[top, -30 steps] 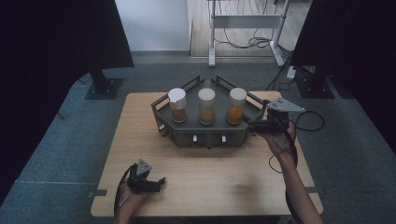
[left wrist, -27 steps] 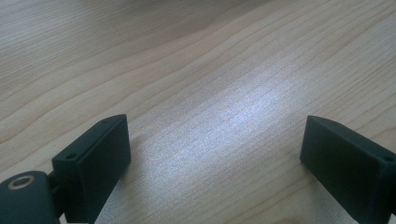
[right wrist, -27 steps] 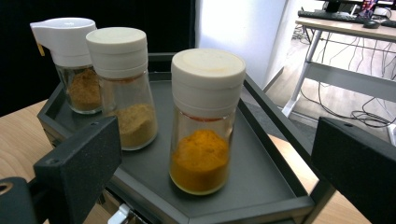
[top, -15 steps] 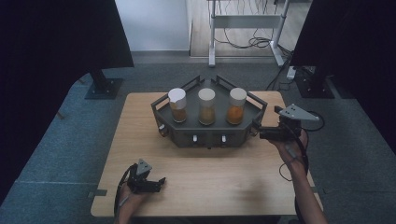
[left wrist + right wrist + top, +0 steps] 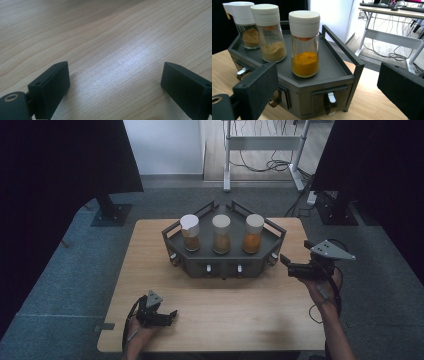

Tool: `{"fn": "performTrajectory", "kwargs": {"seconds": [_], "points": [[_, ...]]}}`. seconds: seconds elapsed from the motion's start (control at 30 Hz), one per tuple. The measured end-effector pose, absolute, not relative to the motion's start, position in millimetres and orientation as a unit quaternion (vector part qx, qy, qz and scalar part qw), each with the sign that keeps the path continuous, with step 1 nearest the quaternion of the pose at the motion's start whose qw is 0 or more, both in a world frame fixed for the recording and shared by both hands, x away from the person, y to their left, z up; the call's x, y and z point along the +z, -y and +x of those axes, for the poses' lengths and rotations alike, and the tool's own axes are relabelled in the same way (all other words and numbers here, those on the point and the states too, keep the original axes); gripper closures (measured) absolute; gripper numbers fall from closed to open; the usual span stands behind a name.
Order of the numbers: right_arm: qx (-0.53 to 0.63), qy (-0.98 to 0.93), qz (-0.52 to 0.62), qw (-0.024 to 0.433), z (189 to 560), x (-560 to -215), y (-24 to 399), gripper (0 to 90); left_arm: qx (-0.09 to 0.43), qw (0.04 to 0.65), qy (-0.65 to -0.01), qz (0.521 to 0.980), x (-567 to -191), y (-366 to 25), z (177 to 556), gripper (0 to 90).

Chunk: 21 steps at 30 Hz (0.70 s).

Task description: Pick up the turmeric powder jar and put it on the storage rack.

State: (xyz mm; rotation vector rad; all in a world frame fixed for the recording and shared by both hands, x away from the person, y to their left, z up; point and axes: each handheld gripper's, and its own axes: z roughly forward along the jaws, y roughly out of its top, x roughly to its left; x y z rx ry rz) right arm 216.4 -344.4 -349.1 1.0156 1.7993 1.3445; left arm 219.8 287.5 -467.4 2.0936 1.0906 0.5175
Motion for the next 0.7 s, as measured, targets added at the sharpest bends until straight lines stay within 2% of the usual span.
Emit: {"fn": "performTrajectory", "kwargs": {"seconds": [0.7], "points": [[0.504, -0.691, 0.394, 0.336, 199, -359, 351, 3.5, 0.201, 0.354, -0.421, 0.810, -467, -288, 220, 7.9]]}}
